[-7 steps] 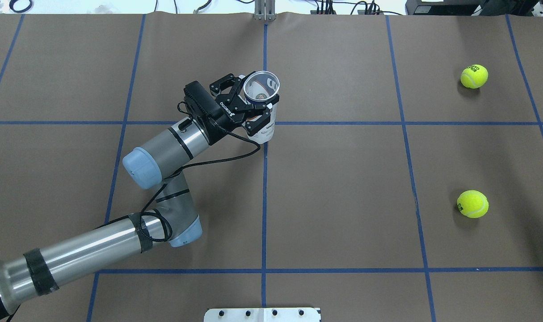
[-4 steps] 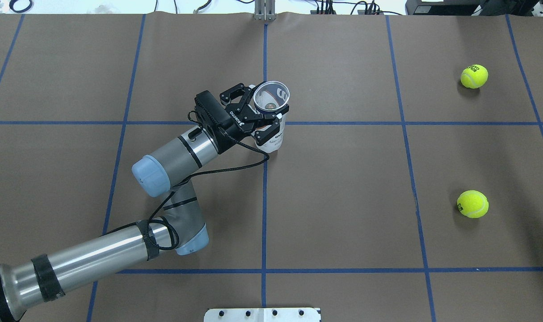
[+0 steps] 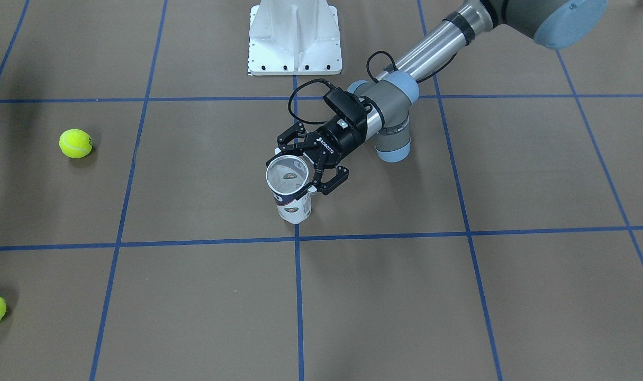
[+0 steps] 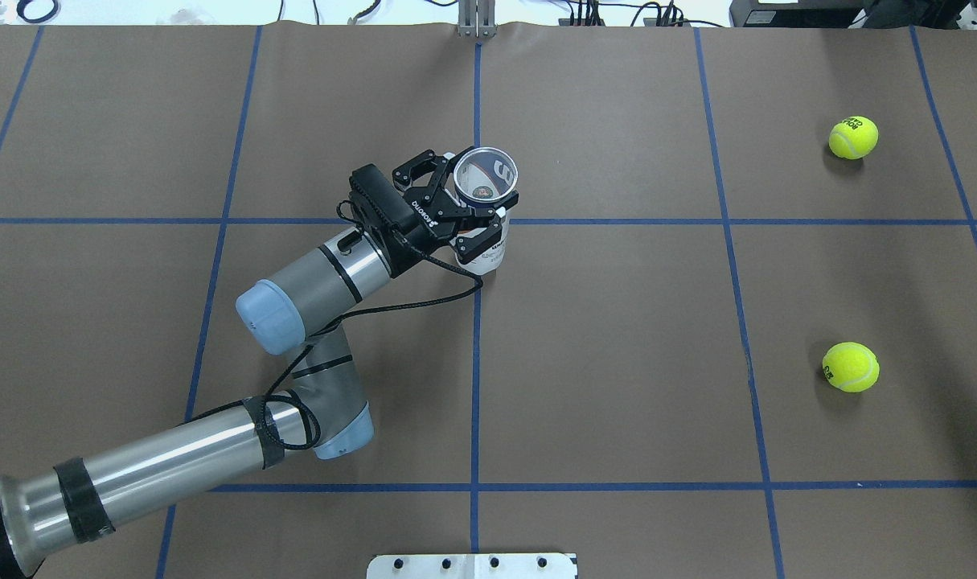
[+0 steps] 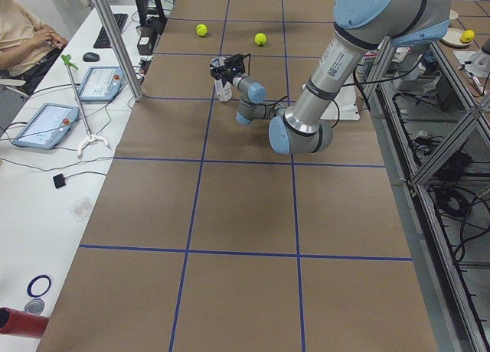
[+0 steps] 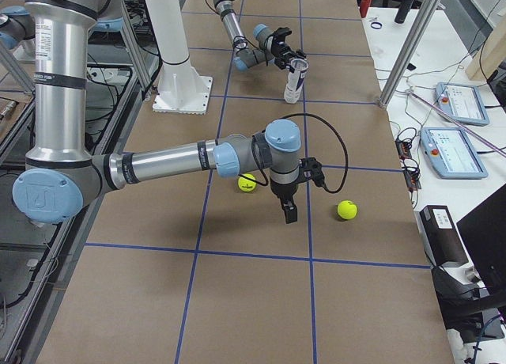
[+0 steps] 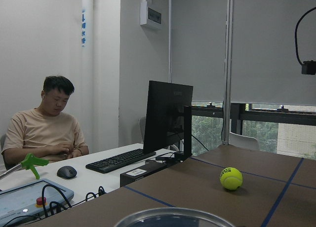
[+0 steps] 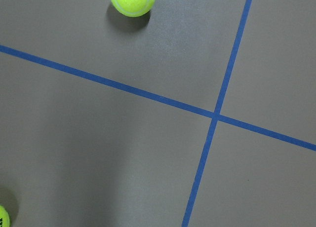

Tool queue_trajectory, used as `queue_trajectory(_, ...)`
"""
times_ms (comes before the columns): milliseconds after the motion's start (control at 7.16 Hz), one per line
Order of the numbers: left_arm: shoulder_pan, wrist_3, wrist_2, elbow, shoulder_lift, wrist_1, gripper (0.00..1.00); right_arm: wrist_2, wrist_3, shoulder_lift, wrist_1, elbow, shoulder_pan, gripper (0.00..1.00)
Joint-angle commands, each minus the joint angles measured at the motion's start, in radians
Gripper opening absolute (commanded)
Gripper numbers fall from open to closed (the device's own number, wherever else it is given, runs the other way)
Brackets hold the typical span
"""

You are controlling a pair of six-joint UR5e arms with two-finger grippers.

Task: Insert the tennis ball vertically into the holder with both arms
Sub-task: 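Lift the upright tube with the left gripper and hold it steady, then reach the right gripper to the nearer yellow tennis ball and grasp it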

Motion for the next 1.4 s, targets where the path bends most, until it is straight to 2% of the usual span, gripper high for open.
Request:
queue_trajectory(0, 0.003, 0.003, 0.0, -0.001, 0.018, 0.004, 0.99, 0.0, 0.0, 0.001, 0.0, 0.0, 0.0, 1.0)
queue_trajectory(279, 0.001, 0.004, 0.0, -0.001, 0.024, 0.006, 0.99, 0.0, 0.003, 0.001, 0.0, 0.003, 0.0, 1.0)
queue_trajectory(419, 0.001, 0.004, 0.0, -0.002, 0.024, 0.01, 0.99, 0.003, 0.071, -0.001, 0.002, 0.024, 0.0, 1.0)
queue_trajectory(838, 0.003, 0.004, 0.0, -0.007, 0.024, 0.013, 0.99, 0.106, 0.292, -0.002, 0.029, 0.066, -0.03, 1.0)
queue_trajectory(1118, 0.003, 0.004, -0.001, -0.007, 0.022, 0.015, 0.99, 0.059, 0.626, -0.01, 0.214, 0.078, -0.212, 1.0)
queue_trajectory(1258, 0.001, 0.004, 0.0, -0.005, 0.022, 0.015, 0.99, 0.011, 0.725, -0.022, 0.272, 0.083, -0.301, 1.0)
